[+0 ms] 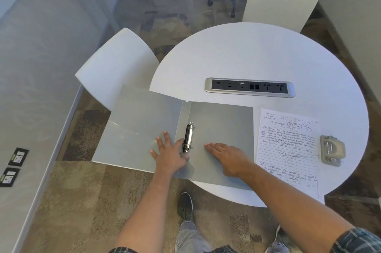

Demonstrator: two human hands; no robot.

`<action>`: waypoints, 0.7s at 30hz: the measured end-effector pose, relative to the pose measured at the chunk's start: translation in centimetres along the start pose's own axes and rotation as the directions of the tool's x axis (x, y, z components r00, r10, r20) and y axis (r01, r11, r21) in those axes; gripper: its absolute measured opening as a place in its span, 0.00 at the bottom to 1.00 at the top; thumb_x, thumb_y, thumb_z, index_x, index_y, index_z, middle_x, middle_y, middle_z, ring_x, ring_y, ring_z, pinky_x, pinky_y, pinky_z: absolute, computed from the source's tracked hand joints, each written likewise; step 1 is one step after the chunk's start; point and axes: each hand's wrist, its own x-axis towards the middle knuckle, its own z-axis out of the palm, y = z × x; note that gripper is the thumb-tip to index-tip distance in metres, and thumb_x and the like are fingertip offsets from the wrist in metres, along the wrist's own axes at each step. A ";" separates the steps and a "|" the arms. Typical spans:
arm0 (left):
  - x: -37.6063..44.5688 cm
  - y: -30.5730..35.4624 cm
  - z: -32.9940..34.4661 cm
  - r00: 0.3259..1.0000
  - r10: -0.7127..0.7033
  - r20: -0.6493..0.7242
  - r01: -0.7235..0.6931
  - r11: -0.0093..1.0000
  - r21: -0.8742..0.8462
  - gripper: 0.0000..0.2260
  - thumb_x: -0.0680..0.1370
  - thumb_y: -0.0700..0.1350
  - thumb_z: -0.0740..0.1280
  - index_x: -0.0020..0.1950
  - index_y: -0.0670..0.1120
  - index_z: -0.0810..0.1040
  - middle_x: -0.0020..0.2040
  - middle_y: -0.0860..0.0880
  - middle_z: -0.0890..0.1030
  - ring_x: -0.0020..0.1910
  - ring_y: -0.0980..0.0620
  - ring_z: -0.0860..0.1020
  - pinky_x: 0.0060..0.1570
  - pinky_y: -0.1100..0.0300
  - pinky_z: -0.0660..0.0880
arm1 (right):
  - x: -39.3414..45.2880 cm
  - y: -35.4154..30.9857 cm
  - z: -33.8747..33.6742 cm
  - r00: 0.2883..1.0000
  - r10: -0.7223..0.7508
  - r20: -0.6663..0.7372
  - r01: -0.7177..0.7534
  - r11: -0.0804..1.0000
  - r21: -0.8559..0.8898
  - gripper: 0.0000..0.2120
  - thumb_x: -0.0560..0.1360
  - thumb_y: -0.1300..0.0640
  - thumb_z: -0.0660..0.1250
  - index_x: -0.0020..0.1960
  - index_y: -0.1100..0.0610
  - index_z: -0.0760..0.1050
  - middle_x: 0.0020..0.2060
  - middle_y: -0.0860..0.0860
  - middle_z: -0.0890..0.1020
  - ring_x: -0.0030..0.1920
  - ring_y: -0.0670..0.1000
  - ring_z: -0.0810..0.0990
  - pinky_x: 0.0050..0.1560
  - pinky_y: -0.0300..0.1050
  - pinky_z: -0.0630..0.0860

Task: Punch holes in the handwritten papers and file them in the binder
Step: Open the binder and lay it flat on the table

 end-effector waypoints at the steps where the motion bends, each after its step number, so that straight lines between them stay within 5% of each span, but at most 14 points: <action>1: 0.1 0.1 0.1 1.000 0.009 0.006 -0.009 1.000 -0.024 0.29 0.77 0.57 0.69 0.77 0.65 0.63 0.84 0.47 0.37 0.81 0.35 0.35 0.72 0.24 0.42 | 0.4 -0.3 -0.3 1.000 0.013 -0.016 -0.013 1.000 -0.009 0.44 0.77 0.62 0.67 0.85 0.50 0.46 0.83 0.49 0.60 0.80 0.55 0.63 0.73 0.54 0.69; 6: 0.6 0.4 0.1 1.000 -0.020 0.014 0.022 0.989 -0.147 0.26 0.77 0.55 0.73 0.73 0.64 0.70 0.84 0.50 0.38 0.81 0.37 0.34 0.71 0.24 0.39 | 3.2 -2.3 -1.0 0.999 0.025 -0.036 -0.030 0.991 -0.131 0.36 0.81 0.45 0.64 0.83 0.51 0.53 0.72 0.54 0.74 0.69 0.59 0.74 0.66 0.57 0.73; 10: 0.8 0.4 0.4 0.999 -0.033 -0.010 0.030 0.981 -0.193 0.23 0.76 0.54 0.74 0.70 0.61 0.74 0.84 0.53 0.40 0.81 0.37 0.35 0.70 0.23 0.38 | 3.8 -3.1 -1.5 0.998 0.050 -0.038 -0.054 0.990 -0.130 0.36 0.79 0.43 0.68 0.81 0.51 0.59 0.69 0.55 0.75 0.67 0.59 0.75 0.64 0.56 0.74; 14: 0.9 0.7 0.6 0.998 -0.065 -0.018 0.060 0.975 -0.215 0.20 0.75 0.51 0.75 0.65 0.61 0.75 0.84 0.54 0.41 0.81 0.37 0.36 0.70 0.23 0.39 | 2.9 -0.8 -2.9 0.982 0.186 -0.037 -0.175 0.965 0.196 0.30 0.80 0.48 0.66 0.80 0.46 0.64 0.73 0.49 0.75 0.71 0.56 0.75 0.68 0.52 0.72; 16: 1.0 1.0 0.6 0.997 -0.079 -0.016 0.075 0.980 -0.182 0.20 0.75 0.51 0.75 0.65 0.61 0.75 0.84 0.53 0.41 0.81 0.37 0.36 0.70 0.22 0.39 | 1.7 1.8 -3.8 0.926 0.341 -0.160 -0.253 0.877 0.409 0.23 0.81 0.57 0.65 0.75 0.47 0.72 0.72 0.48 0.77 0.71 0.55 0.76 0.68 0.50 0.73; 18: 1.0 1.4 0.6 0.996 -0.092 -0.014 0.089 0.986 -0.142 0.21 0.76 0.51 0.74 0.66 0.60 0.74 0.84 0.53 0.40 0.81 0.36 0.35 0.70 0.22 0.41 | 0.2 5.2 -5.2 0.788 0.564 -0.247 -0.357 0.745 0.564 0.25 0.77 0.65 0.65 0.71 0.47 0.76 0.69 0.48 0.79 0.68 0.55 0.78 0.63 0.50 0.75; 21: 0.9 1.7 0.6 0.995 -0.099 -0.016 0.096 0.986 -0.136 0.20 0.76 0.50 0.74 0.66 0.59 0.74 0.84 0.53 0.40 0.81 0.35 0.35 0.70 0.21 0.41 | -1.6 11.0 -7.8 0.658 0.735 -0.162 -0.582 0.633 0.510 0.32 0.71 0.67 0.67 0.74 0.52 0.72 0.71 0.52 0.75 0.68 0.58 0.76 0.60 0.57 0.78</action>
